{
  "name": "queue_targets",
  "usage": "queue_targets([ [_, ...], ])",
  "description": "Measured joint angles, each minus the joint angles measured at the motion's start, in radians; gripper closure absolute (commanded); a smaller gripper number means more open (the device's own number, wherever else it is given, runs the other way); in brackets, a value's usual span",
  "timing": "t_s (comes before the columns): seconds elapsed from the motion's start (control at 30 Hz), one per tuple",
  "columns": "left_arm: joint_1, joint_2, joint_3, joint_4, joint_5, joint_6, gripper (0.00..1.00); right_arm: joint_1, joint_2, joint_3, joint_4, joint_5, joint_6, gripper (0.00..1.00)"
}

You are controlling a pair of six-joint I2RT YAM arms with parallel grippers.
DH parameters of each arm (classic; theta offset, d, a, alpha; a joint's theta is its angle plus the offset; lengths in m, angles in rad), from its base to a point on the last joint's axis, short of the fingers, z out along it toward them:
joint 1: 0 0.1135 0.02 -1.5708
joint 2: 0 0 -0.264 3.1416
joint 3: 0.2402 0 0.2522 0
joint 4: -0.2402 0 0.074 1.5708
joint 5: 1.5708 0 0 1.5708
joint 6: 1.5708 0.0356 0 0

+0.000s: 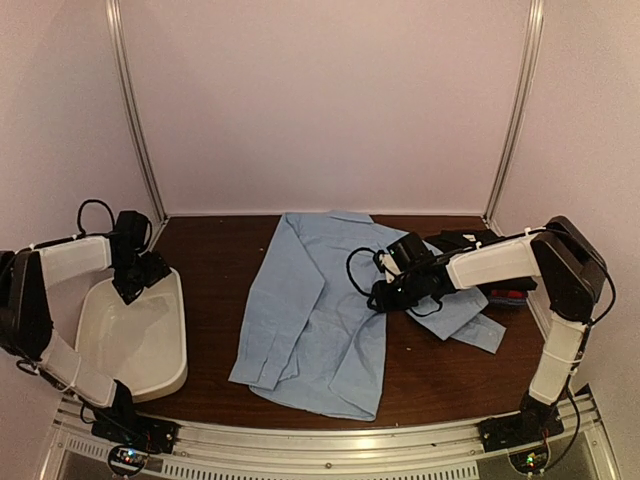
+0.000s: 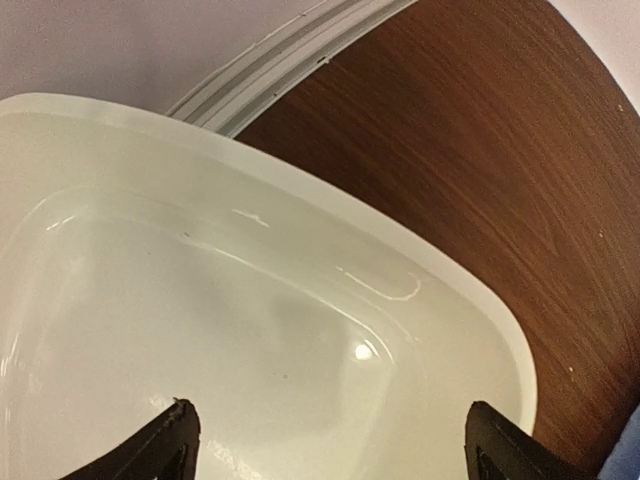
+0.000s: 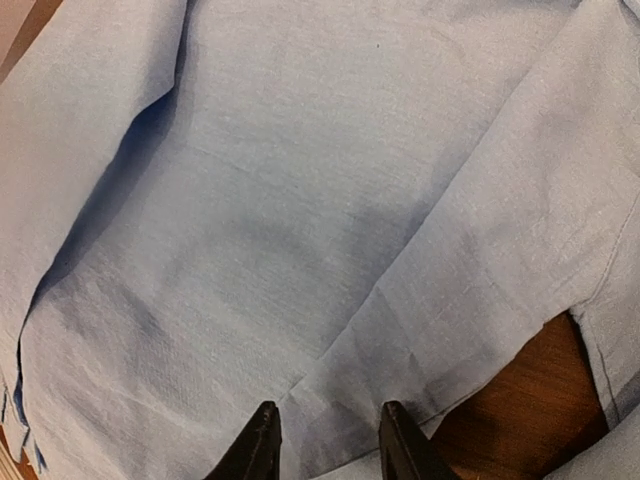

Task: Fold and stack the long sleeve shirts
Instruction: Move the bin to the center of the board.

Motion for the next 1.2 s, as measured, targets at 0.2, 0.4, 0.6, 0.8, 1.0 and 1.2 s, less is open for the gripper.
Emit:
queue_targets([
  [0.2,0.094,0.219,0.084,0.059,0.069,0.066,0.02,0.000,0.000,0.000,0.000,-0.001,0.000,0.64],
  [0.4,0.098,0.396,0.327,0.114,0.140,0.192,0.02,0.000,0.000,0.000,0.000,-0.001,0.001,0.64],
  [0.6,0.100,0.584,0.647,0.125,0.186,0.356,0.02,0.000,-0.007,-0.005,-0.002,0.000,0.001,0.64],
  [0.8,0.106,0.634,0.723,0.094,0.248,0.467,0.02,0.000,-0.043,-0.016,-0.009,0.005,0.001,0.63],
  [1.0,0.005,0.538,0.697,0.042,0.263,0.480,0.02,0.000,-0.050,-0.016,-0.014,0.006,0.001,0.63],
  [1.2,-0.285,0.377,0.573,0.058,0.275,0.371,0.02,0.000,-0.050,-0.016,-0.025,0.013,0.001,0.63],
])
